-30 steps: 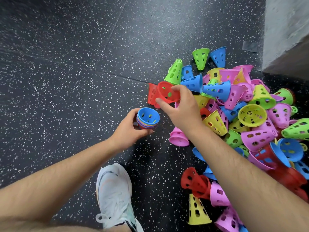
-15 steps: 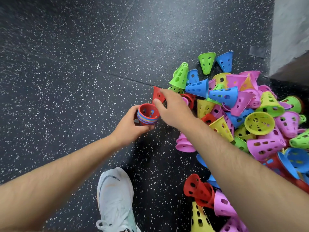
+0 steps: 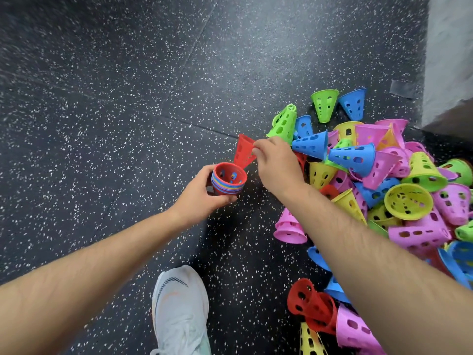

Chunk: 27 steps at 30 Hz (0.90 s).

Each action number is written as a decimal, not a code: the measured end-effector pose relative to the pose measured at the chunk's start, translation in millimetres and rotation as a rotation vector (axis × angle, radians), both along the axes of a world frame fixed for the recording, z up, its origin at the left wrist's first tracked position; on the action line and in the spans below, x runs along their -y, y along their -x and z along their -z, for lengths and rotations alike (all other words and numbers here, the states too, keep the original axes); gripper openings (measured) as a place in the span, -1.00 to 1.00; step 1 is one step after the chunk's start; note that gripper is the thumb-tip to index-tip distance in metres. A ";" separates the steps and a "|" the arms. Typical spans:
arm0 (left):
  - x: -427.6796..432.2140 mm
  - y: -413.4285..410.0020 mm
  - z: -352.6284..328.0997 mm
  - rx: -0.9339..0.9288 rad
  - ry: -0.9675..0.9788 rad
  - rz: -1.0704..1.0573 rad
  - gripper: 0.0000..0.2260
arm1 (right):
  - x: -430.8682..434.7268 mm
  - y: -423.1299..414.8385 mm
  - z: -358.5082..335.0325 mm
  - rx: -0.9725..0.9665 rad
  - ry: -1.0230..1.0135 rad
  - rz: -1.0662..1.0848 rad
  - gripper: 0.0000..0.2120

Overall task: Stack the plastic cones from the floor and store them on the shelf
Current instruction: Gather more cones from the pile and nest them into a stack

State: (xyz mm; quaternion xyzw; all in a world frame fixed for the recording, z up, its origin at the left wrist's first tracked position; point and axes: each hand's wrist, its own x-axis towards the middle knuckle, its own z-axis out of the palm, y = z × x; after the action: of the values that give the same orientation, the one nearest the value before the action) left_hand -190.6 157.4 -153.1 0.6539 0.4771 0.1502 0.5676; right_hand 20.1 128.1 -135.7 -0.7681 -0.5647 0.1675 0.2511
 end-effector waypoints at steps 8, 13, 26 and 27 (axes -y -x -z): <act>10.9 -11.5 -4.7 0.007 -0.003 0.044 -0.42 | 43.3 -0.4 -27.1 -0.154 -0.220 -0.013 -0.78; 21.3 -22.7 -6.8 0.039 -0.001 0.084 -0.41 | 74.9 2.3 -23.9 -0.110 -0.173 -0.036 -0.76; 76.7 -28.1 2.7 -0.001 0.095 0.178 -0.38 | 179.4 -6.3 -9.8 -0.122 -0.073 0.078 -0.93; 79.3 -27.9 2.8 -0.002 0.108 0.176 -0.38 | 184.8 -7.6 -5.8 -0.079 -0.071 0.048 -0.95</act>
State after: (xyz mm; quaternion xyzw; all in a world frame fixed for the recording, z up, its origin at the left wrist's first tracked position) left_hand -162.7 78.1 -155.9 0.6618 0.4258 0.0731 0.6127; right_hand 27.7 -56.6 -130.0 -0.7650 -0.5412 0.1714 0.3041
